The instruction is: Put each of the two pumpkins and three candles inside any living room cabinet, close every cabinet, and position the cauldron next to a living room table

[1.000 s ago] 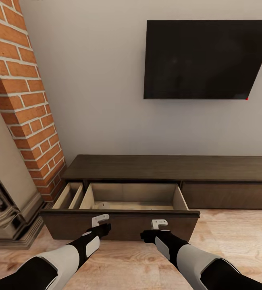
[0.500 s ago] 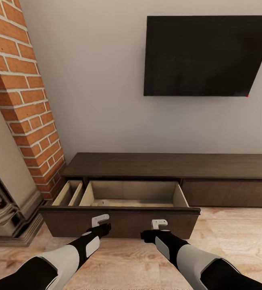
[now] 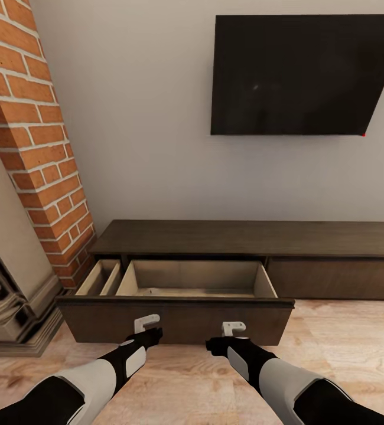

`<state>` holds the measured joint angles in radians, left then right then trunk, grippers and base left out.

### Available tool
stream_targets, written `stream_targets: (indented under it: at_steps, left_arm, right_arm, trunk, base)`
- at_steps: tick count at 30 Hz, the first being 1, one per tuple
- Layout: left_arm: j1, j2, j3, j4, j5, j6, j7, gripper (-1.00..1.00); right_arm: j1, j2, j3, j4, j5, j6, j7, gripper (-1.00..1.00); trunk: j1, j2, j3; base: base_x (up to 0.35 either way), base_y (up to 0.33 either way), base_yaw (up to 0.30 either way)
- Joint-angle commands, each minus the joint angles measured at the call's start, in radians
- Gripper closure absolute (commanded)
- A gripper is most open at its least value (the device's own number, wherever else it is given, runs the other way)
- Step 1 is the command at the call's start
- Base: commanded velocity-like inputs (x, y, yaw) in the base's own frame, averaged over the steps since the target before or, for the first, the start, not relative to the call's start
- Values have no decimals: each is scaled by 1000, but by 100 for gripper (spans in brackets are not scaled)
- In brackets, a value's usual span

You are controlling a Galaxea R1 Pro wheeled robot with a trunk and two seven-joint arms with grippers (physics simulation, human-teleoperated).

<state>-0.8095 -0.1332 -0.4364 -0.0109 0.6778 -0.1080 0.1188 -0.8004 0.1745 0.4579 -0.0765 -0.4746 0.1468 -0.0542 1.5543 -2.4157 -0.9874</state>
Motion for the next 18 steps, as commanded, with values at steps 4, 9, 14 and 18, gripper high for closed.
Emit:
stream_targets:
  at_steps: [4,9,14,18]
  left_arm:
    - [0,0,-8,0,6,-2,4,-100]
    - [0,1,-8,0,6,-2,4,-100]
    - [0,1,-8,1,6,-2,4,-100]
    - [0,1,-8,0,5,-2,4,-100]
  right_arm:
    - [0,0,8,-2,-9,5,-6,-100]
    - [0,0,8,-2,-9,5,-6,-100]
    - [0,0,8,-2,-9,5,-5,-100]
    - [0,0,8,-2,-9,5,-6,-100]
  trunk:
    - [0,0,-1]
    - [0,0,-1]
    - [0,0,-1]
    - [0,0,-1]
  base:
    - [0,0,0]
    - [0,0,0]
    - [100,-13,0]
    - [276,-60,0]
